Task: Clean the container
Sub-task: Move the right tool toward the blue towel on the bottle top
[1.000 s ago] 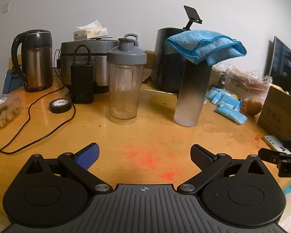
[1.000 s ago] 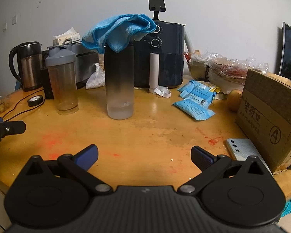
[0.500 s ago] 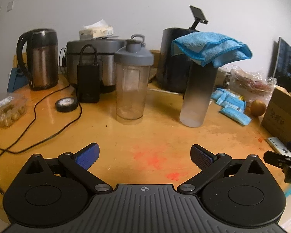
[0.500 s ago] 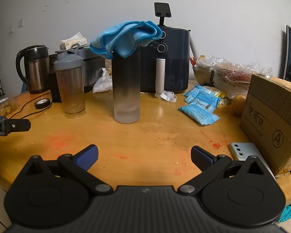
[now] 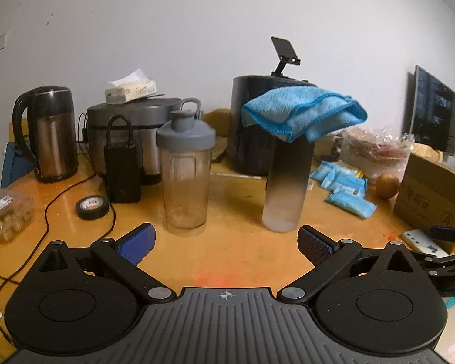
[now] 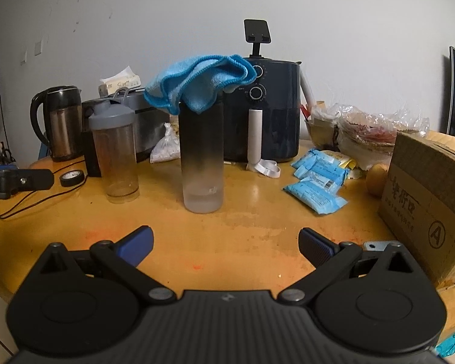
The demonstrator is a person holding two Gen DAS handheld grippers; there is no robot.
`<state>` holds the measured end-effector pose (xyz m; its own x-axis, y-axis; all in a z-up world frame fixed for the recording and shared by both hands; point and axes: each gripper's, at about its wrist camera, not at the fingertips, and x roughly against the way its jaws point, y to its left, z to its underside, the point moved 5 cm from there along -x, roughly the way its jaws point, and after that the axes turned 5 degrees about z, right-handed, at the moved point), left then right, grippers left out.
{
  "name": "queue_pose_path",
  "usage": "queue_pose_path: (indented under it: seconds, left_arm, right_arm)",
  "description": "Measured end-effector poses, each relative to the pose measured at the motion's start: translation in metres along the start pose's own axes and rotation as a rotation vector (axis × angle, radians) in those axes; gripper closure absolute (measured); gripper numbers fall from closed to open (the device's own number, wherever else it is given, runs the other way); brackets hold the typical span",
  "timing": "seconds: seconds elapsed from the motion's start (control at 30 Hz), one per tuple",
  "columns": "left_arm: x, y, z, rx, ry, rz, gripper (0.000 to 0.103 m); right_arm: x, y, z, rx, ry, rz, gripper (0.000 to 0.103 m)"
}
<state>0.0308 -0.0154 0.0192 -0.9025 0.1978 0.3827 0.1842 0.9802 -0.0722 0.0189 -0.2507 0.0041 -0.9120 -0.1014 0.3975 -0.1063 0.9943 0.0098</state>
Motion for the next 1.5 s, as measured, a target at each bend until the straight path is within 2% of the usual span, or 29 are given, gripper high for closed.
queue_pose_path:
  seconds: [0.7,1.0,1.5]
  left_arm:
    - [0.011,0.011,-0.070,0.002,-0.099,-0.042,0.000]
    - [0.013,0.010,-0.089,-0.003,-0.130,-0.027,0.000]
    - [0.012,0.008,-0.085,-0.013,-0.127,-0.013,0.000]
  right_arm:
    - [0.003,0.003,-0.071,0.004,-0.090,-0.002,0.000]
    - [0.006,-0.002,-0.090,0.014,-0.115,0.009,0.000]
    - [0.000,-0.003,-0.095,0.041,-0.117,-0.005,0.000]
